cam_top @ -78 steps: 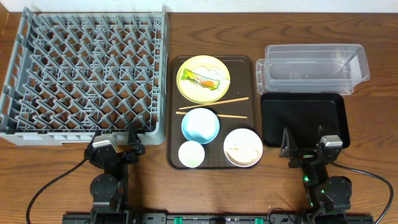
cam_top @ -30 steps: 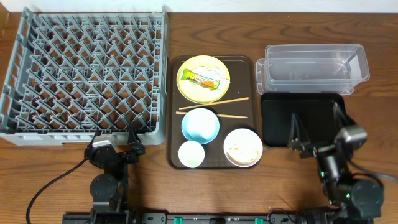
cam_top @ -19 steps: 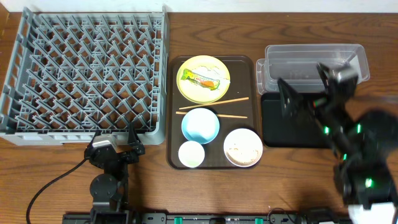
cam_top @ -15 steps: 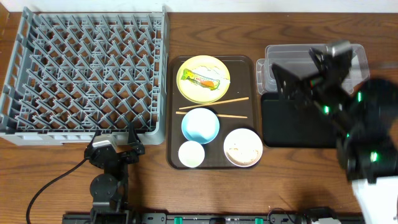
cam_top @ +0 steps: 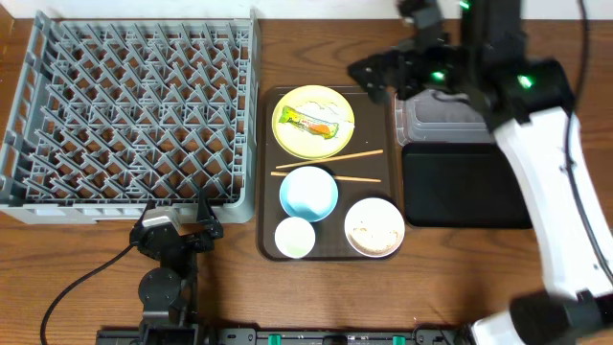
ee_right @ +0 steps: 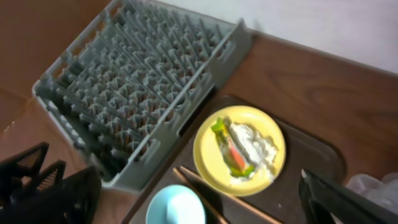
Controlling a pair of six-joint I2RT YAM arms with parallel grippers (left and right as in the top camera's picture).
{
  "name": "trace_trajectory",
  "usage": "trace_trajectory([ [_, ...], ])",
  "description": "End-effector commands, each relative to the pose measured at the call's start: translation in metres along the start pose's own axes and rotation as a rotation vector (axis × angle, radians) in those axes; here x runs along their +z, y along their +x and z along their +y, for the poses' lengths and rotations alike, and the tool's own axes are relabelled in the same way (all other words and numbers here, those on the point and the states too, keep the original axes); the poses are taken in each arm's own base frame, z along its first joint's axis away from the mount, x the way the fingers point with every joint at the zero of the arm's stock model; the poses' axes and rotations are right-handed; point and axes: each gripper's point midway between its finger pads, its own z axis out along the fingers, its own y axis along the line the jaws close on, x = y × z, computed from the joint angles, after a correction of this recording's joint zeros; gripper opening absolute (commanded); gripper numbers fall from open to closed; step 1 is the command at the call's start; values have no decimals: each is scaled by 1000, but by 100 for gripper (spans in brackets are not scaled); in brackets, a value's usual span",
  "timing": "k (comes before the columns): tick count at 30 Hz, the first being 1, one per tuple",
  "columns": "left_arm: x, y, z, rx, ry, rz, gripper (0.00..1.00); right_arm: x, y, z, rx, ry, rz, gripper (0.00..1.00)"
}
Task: Sort waste into correct bins and load items into the dishwasher
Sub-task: 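Reach right gripper to yellow plate and grasp the green snack wrapper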
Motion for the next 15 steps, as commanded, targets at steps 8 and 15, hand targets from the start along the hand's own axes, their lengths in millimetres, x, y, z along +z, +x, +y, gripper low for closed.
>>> trace_trajectory([
  [8, 1, 17, 5, 17, -22, 49, 94, 90, 26, -12, -53, -42, 173, 99],
  [15, 1, 17, 5, 17, -22, 49, 94, 157, 54, -27, -70, -24, 243, 95],
])
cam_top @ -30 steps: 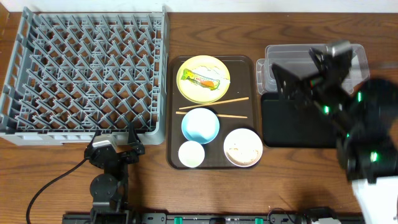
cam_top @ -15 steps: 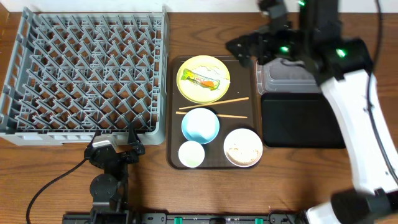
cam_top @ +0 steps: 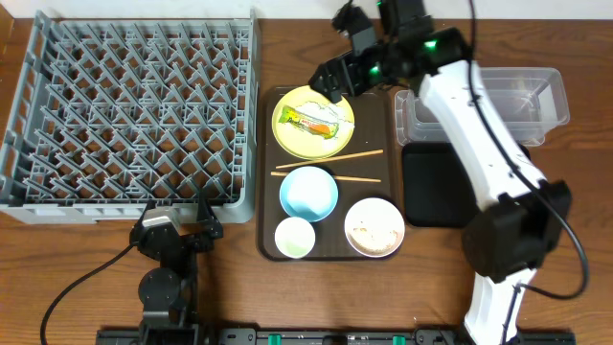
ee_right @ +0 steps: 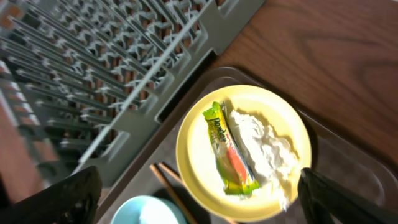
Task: Sort waste into correct bins and load items into the dishwasher
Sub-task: 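Reach right gripper to yellow plate and grasp the green snack wrapper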
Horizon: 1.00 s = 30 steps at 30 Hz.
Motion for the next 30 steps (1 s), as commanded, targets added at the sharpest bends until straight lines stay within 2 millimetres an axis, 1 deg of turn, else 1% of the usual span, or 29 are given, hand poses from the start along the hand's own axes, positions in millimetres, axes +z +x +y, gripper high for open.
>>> trace_trajectory([
  [1, 1, 17, 5, 17, -22, 48, 94, 36, 11, -3, -38, 36, 51, 92],
  [3, 1, 17, 5, 17, -22, 48, 94, 61, 24, -13, -45, 101, 98, 85],
  [5, 1, 17, 5, 17, -22, 48, 94, 86, 39, -26, -42, 191, 148, 80],
  [8, 1, 17, 5, 17, -22, 48, 94, 115, 60, -43, -36, 334, 204, 79],
  [12, 1, 17, 5, 17, -22, 48, 94, 138, 79, -55, -63, 459, 251, 80],
  [16, 1, 17, 5, 17, -22, 48, 94, 147, 86, -65, -54, 552, 253, 80],
  [21, 1, 17, 5, 17, -22, 48, 94, 156, 92, -69, -54, 559, 259, 80],
  [25, 1, 17, 5, 17, -22, 48, 94, 162, 100, -73, -46, 561, 277, 80],
  [27, 1, 17, 5, 17, -22, 48, 94, 165, 103, -74, -35, 562, 283, 76],
  [29, 1, 17, 5, 17, -22, 48, 94, 167, 107, -74, -30, 555, 293, 62],
  [30, 1, 17, 5, 17, -22, 48, 94, 168, 109, -73, -28, 546, 298, 52],
])
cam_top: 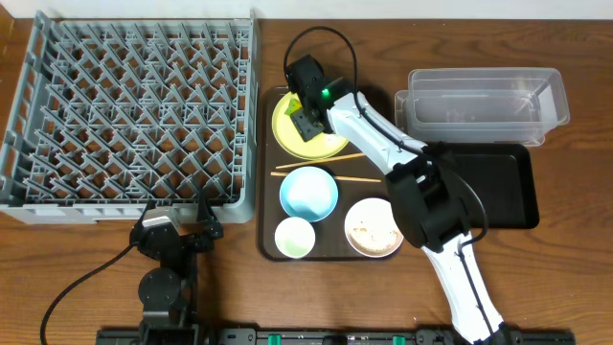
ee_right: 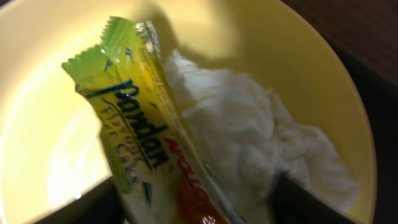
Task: Sort waste into correct bins and load items into the dishwasher
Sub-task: 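Reach right gripper to yellow plate and grasp the green snack wrapper, then carry wrapper and tissue with right gripper into the clear bin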
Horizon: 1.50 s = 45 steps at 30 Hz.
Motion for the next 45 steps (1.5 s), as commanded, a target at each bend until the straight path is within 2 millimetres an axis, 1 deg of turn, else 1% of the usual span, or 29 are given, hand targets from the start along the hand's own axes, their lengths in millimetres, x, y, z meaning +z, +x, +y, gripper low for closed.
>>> trace_trajectory([
  [1, 1, 17, 5, 17, -22, 48, 94, 11, 8, 3, 11, -2, 32, 44],
  [3, 1, 17, 5, 17, -22, 48, 94, 11, 10, 6, 10, -20, 41, 22],
  [4, 1, 17, 5, 17, -22, 48, 94, 11, 11, 7, 10, -28, 45, 4],
  [5, 1, 17, 5, 17, -22, 48, 94, 11, 13, 8, 9, -34, 51, 1],
  [8, 1, 17, 5, 17, -22, 48, 94, 9, 14, 10, 9, -47, 57, 1],
  [11, 1, 17, 5, 17, -22, 48, 94, -7, 7, 5, 61, -45, 47, 1],
  [14, 1, 17, 5, 17, -22, 48, 94, -47, -14, -8, 143, -53, -9, 1],
  [16, 1, 17, 5, 17, -22, 48, 94, -81, -29, -19, 189, -76, -64, 1],
  [17, 1, 17, 5, 17, -22, 48, 94, -103, -37, -29, 227, -83, -99, 1],
  [19, 1, 17, 5, 17, -22, 48, 94, -138, -46, -49, 298, -83, -155, 1],
  [21, 1, 17, 5, 17, -22, 48, 94, -170, -49, -71, 370, -75, -197, 1],
  [22, 1, 17, 5, 17, -22, 48, 94, -185, -48, -86, 421, -67, -213, 1],
  [24, 1, 17, 5, 17, -22, 48, 94, -204, -40, -114, 536, -45, -220, 2],
  [26, 1, 17, 5, 17, -22, 48, 94, -215, -22, -147, 719, 13, -199, 2],
  [28, 1, 17, 5, 17, -22, 48, 94, -218, 3, -183, 942, 98, -160, 2],
  [30, 1, 17, 5, 17, -22, 48, 94, -216, 32, -212, 1209, 190, -118, 2],
  [31, 1, 17, 5, 17, -22, 48, 94, -213, 51, -224, 1371, 243, -87, 1],
  [32, 1, 17, 5, 17, -22, 48, 94, -211, 64, -232, 1493, 277, -64, 2],
  [33, 1, 17, 5, 17, -22, 48, 94, -207, 75, -239, 1576, 305, -51, 2],
  [35, 1, 17, 5, 17, -22, 48, 94, -197, 83, -256, 1634, 330, -61, 2],
  [40, 1, 17, 5, 17, -22, 48, 94, -164, 90, -294, 1711, 334, -141, 1],
  [43, 1, 17, 5, 17, -22, 48, 94, -147, 92, -306, 1758, 298, -178, 2],
  [45, 1, 17, 5, 17, -22, 48, 94, -136, 99, -308, 1826, 281, -180, 2],
])
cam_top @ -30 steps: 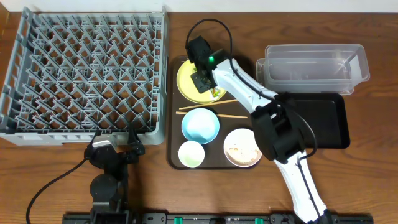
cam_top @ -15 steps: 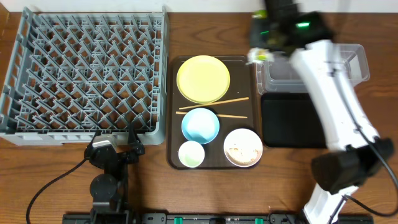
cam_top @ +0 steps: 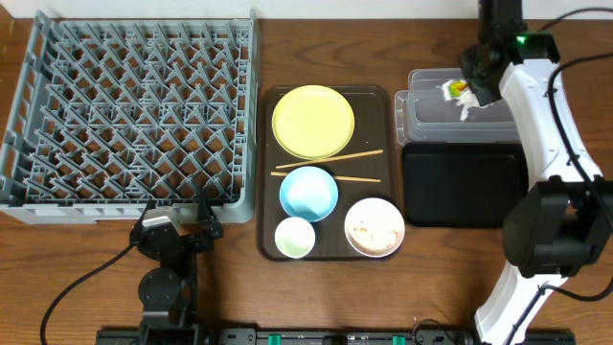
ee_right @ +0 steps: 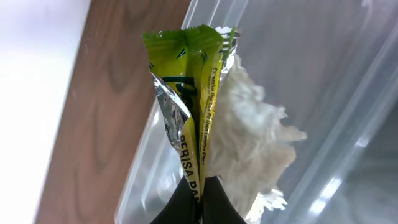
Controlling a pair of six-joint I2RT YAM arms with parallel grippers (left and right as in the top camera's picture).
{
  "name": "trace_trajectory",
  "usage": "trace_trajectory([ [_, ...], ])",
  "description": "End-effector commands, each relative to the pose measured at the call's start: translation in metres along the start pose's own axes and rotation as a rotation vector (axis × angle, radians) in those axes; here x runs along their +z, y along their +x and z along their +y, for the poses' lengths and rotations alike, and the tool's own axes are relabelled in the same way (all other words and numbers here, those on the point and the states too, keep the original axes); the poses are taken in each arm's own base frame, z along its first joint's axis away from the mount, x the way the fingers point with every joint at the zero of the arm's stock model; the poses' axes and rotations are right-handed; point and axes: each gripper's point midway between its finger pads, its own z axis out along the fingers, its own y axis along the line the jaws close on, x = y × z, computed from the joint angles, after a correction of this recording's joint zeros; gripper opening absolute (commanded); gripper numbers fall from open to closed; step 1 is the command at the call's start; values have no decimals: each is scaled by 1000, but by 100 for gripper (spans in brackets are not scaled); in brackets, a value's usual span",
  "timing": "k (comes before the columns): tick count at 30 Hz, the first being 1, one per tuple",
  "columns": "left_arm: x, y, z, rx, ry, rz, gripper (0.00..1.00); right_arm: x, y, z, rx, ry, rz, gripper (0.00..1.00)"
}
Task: Sort waste into correct bins and load items into the dishwasher
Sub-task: 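Carry wrapper and tissue with right gripper into the clear bin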
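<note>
My right gripper (ee_right: 200,186) is shut on a green and yellow snack wrapper (ee_right: 194,93), with a white crumpled tissue (ee_right: 249,140) hanging beside it. It holds them over the clear plastic bin (cam_top: 426,105) at the back right; overhead the wrapper (cam_top: 458,89) and tissue (cam_top: 467,107) show just under the gripper (cam_top: 469,84). The yellow plate (cam_top: 313,122) on the brown tray (cam_top: 375,98) lies bare. Two chopsticks (cam_top: 330,158), a blue bowl (cam_top: 308,192), a small green cup (cam_top: 295,237) and a white bowl (cam_top: 374,227) are also on the tray. The left gripper (cam_top: 203,213) rests low near the rack's front edge.
A grey dishwasher rack (cam_top: 134,110) fills the left of the table. A black bin (cam_top: 465,182) lies in front of the clear one, right of the tray.
My right gripper was down on the yellow plate at the wrapper and tissue. Now it is shut on the wrapper, tissue alongside, over the clear bin, and the plate is bare.
My right gripper was open high over the bins, then open above the yellow plate holding the wrapper and tissue. Then it was low on the plate around them. Now it holds them over the clear bin. The left arm has stayed still.
</note>
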Motion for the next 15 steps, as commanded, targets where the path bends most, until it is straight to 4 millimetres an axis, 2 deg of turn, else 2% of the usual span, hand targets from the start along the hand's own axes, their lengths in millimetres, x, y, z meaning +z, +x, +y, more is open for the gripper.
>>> trace_trajectory([
  [1, 1, 17, 5, 17, -22, 48, 94, 19, -3, -16, 144, 30, 9, 1],
  [6, 1, 17, 5, 17, -22, 48, 94, 34, 3, -37, 206, 79, 14, 2],
  [7, 1, 17, 5, 17, -22, 48, 94, 35, 3, -39, 207, 86, 14, 7],
  [8, 1, 17, 5, 17, -22, 48, 94, 35, 4, -40, 206, 89, 14, 21],
  [10, 1, 17, 5, 17, -22, 48, 94, 35, 4, -39, 190, 84, 18, 66],
  [11, 1, 17, 5, 17, -22, 48, 94, 32, 3, -34, 146, 64, 22, 78],
  [14, 1, 17, 5, 17, -22, 48, 94, 19, -1, -15, -38, -13, 4, 98],
  [15, 1, 17, 5, 17, -22, 48, 94, 11, -2, -7, -111, -42, -6, 98],
])
